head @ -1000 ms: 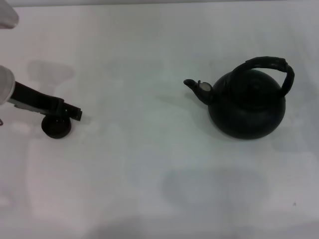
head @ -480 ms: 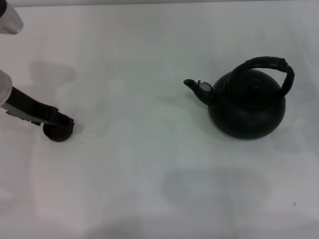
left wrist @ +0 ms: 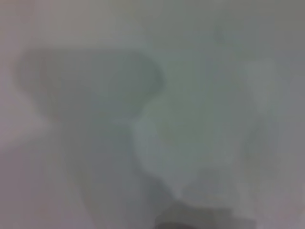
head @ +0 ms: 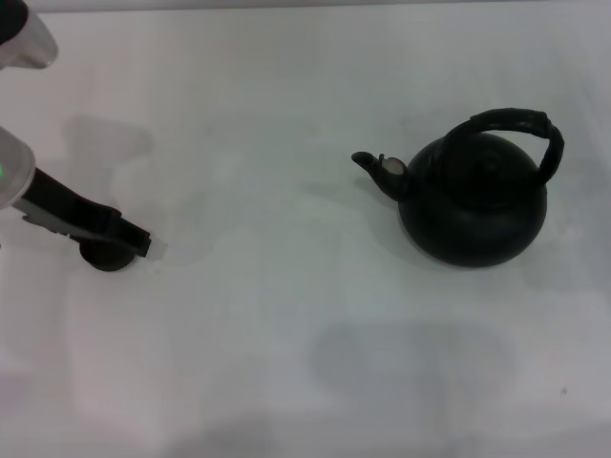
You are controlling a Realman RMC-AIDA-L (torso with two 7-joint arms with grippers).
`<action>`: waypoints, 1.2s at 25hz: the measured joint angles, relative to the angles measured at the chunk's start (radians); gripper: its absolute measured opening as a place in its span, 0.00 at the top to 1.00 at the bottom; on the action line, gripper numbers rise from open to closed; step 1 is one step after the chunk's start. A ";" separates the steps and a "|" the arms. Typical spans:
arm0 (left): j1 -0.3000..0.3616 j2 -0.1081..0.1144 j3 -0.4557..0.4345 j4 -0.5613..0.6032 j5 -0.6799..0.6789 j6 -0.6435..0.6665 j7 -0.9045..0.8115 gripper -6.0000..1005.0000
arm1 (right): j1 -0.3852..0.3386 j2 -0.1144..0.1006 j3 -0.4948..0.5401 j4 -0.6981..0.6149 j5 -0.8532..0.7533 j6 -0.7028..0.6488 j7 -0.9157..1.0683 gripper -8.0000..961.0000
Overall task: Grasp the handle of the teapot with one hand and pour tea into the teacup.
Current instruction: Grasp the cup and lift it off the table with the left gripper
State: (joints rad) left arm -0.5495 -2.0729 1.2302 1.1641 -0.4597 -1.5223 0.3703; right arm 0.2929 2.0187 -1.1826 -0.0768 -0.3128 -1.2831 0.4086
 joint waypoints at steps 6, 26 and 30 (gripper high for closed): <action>-0.020 -0.001 0.009 -0.040 -0.002 -0.007 0.008 0.13 | 0.001 0.000 0.000 0.000 0.000 0.001 -0.001 0.14; -0.051 0.006 0.006 -0.035 0.008 -0.007 0.007 0.30 | -0.002 0.000 0.001 0.007 0.003 0.000 -0.002 0.14; -0.150 0.020 0.003 -0.052 0.057 -0.012 0.020 0.30 | 0.003 -0.001 -0.006 0.001 -0.004 -0.005 -0.002 0.14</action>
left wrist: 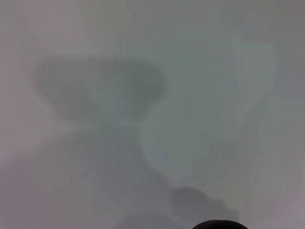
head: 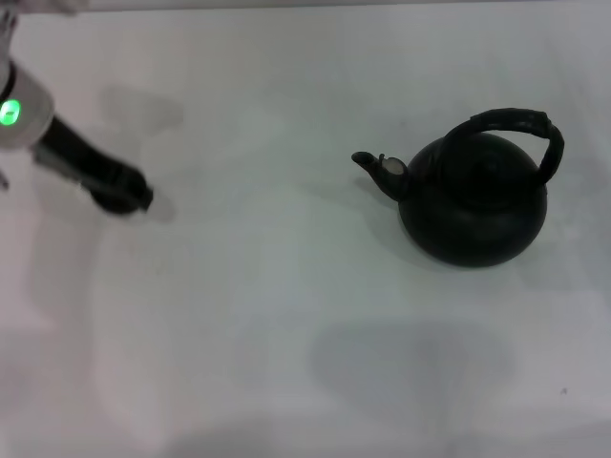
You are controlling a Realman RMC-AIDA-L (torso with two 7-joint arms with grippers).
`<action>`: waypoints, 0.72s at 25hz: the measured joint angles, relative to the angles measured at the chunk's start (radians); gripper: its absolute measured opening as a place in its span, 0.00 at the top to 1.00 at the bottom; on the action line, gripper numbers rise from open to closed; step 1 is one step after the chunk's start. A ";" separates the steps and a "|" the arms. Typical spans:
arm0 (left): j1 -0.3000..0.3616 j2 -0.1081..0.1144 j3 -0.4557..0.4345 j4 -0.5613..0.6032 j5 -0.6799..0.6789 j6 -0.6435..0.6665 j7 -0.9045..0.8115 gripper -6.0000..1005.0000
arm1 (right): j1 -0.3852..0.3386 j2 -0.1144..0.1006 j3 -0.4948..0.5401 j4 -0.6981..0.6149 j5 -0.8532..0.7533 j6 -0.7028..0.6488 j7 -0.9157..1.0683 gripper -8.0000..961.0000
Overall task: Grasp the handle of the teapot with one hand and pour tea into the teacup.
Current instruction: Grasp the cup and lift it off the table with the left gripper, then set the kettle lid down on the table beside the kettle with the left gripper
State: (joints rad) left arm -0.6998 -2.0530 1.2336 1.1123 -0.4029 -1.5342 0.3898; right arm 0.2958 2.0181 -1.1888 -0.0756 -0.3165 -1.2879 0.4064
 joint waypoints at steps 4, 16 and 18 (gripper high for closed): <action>-0.123 0.005 -0.002 -0.077 0.016 0.028 0.030 0.30 | 0.003 -0.001 -0.002 -0.004 -0.004 -0.005 -0.002 0.14; -0.365 -0.025 0.078 -0.374 -0.204 0.134 0.147 0.30 | -0.008 0.000 -0.003 0.007 -0.006 -0.046 -0.002 0.14; -0.370 -0.027 0.124 -0.384 -0.231 0.149 0.141 0.30 | -0.009 0.000 -0.003 0.008 -0.006 -0.046 -0.002 0.14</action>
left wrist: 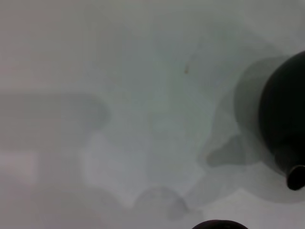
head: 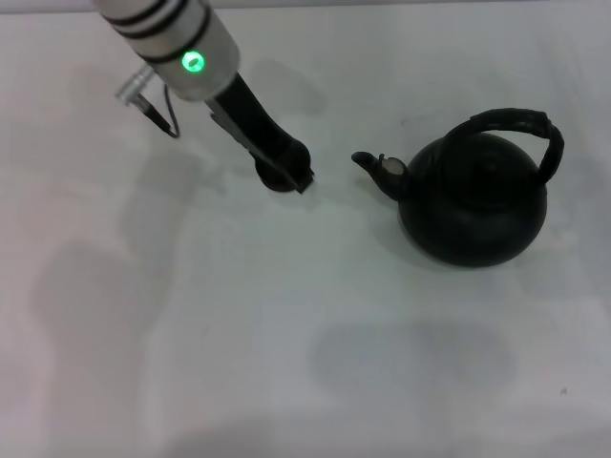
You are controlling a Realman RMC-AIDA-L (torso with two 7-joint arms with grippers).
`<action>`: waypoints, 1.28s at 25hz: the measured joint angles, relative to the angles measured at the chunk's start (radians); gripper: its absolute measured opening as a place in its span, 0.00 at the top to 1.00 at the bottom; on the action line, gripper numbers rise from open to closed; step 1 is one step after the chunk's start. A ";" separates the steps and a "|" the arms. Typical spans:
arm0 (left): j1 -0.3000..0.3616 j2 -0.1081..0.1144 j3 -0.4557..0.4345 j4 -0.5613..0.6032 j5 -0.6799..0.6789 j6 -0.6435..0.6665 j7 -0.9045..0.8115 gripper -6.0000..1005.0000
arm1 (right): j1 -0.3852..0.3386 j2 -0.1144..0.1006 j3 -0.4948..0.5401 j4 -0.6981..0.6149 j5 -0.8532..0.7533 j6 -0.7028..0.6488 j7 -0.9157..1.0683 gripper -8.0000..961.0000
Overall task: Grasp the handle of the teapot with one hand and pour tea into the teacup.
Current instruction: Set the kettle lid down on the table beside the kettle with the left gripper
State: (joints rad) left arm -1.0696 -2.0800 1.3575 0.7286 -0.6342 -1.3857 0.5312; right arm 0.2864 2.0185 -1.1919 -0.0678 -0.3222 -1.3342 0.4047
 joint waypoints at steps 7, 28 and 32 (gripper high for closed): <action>-0.004 -0.004 0.178 -0.024 -0.074 0.039 -0.062 0.30 | -0.001 -0.001 0.000 0.000 0.000 0.000 0.000 0.14; 0.000 -0.008 0.341 -0.071 -0.181 0.153 -0.100 0.26 | -0.001 -0.001 0.000 0.003 0.000 0.001 -0.001 0.14; 0.002 -0.008 0.368 -0.073 -0.178 0.159 -0.115 0.25 | -0.001 -0.001 0.000 0.003 0.000 0.004 -0.001 0.14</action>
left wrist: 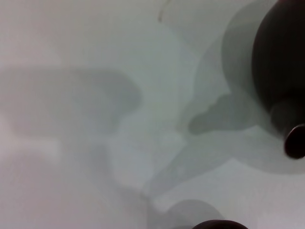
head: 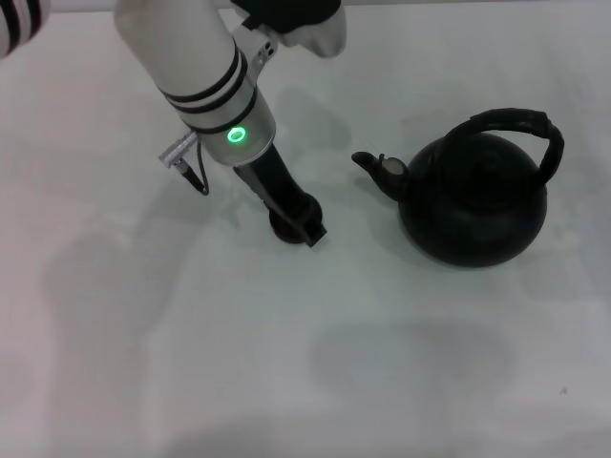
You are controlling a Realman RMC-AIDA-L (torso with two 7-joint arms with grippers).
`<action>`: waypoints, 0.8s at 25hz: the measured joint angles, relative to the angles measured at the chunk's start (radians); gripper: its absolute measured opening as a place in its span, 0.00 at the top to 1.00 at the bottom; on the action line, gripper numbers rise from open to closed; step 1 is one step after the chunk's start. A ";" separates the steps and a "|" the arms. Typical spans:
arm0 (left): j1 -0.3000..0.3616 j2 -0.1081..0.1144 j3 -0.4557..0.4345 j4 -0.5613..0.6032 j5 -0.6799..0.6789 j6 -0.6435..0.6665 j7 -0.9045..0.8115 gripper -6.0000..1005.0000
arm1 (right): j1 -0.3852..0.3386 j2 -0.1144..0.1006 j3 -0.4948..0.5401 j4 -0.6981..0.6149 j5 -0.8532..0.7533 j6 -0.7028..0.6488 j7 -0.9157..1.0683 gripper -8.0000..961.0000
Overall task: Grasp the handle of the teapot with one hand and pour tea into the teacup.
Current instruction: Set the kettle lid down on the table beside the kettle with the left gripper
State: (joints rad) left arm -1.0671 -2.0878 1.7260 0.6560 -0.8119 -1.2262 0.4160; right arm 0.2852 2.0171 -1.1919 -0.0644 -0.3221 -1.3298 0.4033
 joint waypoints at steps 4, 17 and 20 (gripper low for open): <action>-0.004 0.001 0.063 0.000 0.001 0.015 -0.035 0.23 | 0.000 0.000 0.000 0.000 0.000 0.001 -0.001 0.14; 0.000 0.004 0.075 0.007 -0.002 0.013 -0.039 0.19 | -0.002 0.000 0.000 0.002 0.000 -0.004 -0.001 0.14; 0.002 0.005 0.077 0.007 0.001 0.004 -0.037 0.19 | -0.003 0.000 0.000 0.001 0.000 -0.004 -0.001 0.14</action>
State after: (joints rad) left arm -1.0646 -2.0824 1.8033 0.6635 -0.8107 -1.2220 0.3789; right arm 0.2821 2.0171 -1.1918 -0.0629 -0.3219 -1.3341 0.4025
